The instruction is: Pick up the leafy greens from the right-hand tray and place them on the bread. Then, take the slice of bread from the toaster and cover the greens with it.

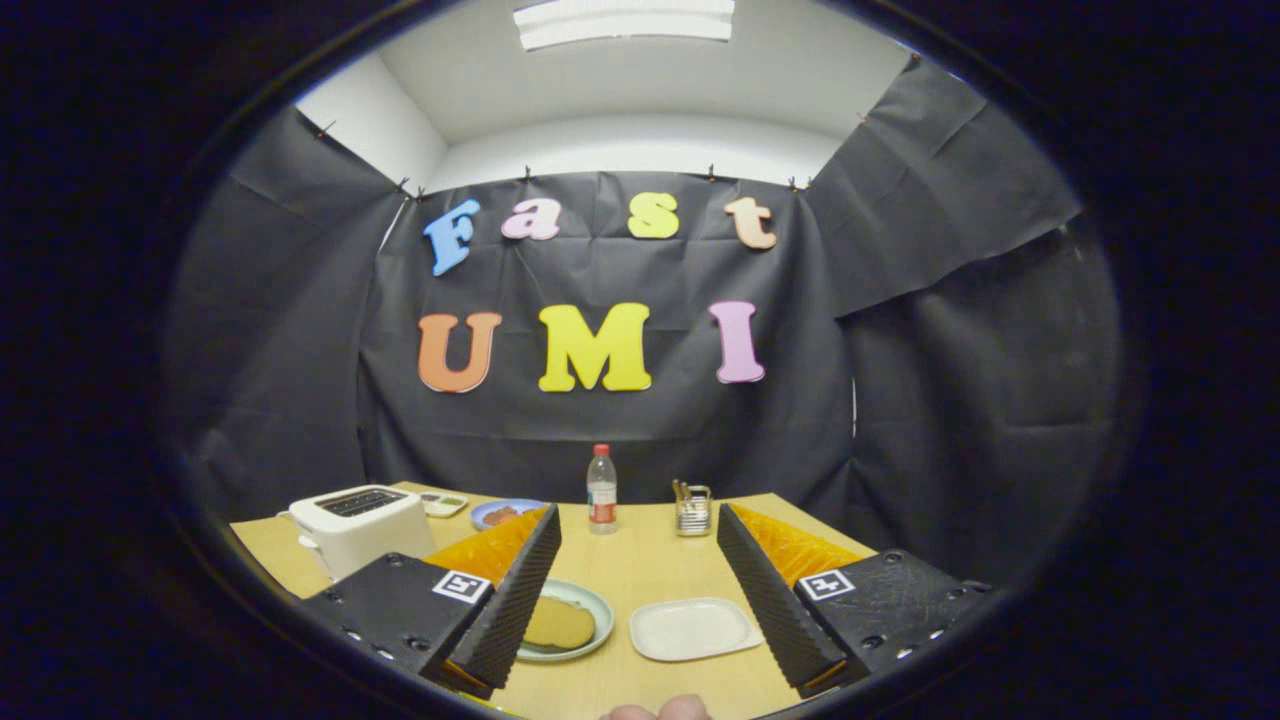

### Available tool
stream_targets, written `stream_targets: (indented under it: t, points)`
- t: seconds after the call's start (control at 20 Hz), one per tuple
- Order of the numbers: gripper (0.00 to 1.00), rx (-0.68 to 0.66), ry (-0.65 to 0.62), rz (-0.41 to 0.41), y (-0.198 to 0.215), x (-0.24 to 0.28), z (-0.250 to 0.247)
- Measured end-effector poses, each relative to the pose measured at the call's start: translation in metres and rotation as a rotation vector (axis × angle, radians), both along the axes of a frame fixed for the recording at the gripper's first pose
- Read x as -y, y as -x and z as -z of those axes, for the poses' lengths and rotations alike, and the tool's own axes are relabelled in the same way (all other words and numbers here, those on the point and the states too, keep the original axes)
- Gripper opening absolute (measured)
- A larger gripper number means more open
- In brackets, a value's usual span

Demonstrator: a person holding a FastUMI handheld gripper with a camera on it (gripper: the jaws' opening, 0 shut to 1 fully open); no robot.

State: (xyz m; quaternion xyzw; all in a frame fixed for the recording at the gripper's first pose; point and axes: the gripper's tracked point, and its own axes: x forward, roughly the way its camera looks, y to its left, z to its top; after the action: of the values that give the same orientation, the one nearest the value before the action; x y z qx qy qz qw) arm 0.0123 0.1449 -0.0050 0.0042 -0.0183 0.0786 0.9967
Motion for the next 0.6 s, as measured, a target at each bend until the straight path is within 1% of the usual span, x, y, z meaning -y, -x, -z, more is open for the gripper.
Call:
stream_targets:
  t: [0.15,0.25,0.4,0.6]
  points:
    - [0.95,0.020,-0.015,-0.006,0.011,0.027,-0.011]
    - [0.95,0.037,-0.013,0.010,0.019,0.044,-0.019]
    - [0.95,0.068,0.003,0.015,0.026,0.057,-0.030]
    - [0.95,0.060,-0.003,0.017,0.032,0.067,-0.032]
